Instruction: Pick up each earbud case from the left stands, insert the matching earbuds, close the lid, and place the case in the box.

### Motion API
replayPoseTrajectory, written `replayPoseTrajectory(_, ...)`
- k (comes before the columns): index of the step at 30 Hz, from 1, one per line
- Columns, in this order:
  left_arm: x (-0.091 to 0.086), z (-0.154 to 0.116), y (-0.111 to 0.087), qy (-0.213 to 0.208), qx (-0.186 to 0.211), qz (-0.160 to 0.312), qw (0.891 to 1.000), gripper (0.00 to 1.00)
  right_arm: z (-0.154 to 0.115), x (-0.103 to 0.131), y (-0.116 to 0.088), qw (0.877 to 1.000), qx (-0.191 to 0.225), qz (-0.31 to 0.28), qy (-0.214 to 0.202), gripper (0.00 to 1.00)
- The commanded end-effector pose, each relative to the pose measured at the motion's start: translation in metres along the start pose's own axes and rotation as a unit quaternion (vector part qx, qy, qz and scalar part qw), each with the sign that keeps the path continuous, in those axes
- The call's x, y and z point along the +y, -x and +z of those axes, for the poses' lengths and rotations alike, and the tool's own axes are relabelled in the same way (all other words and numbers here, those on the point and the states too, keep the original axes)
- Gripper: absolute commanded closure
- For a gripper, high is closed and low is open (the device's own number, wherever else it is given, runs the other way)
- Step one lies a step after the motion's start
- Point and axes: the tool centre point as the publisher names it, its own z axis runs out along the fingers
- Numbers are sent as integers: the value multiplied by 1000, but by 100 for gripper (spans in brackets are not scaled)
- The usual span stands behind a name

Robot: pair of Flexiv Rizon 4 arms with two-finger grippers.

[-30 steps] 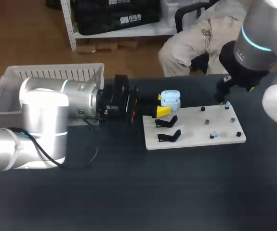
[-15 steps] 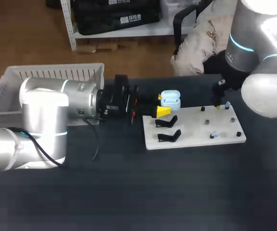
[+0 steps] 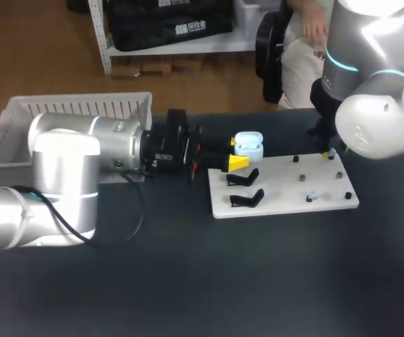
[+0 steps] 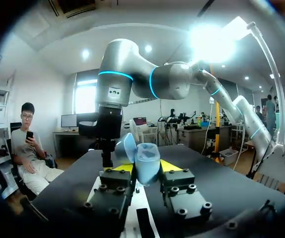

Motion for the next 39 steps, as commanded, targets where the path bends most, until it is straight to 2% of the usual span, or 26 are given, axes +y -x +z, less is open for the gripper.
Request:
replayPoseTrajectory(1, -1, 0, -1, 2, -2, 2, 1000, 100, 5, -1, 5, 1000, 6, 2, -2, 56)
replayPoseTrajectory(11, -1, 0, -1, 2, -2, 2, 1000, 100, 12, -4, 7, 1000, 10, 14, -10, 55)
replayPoseTrajectory(39, -1, 0, -1, 2, -2, 2, 1000, 100, 26, -9, 11, 999, 20, 15, -25, 66)
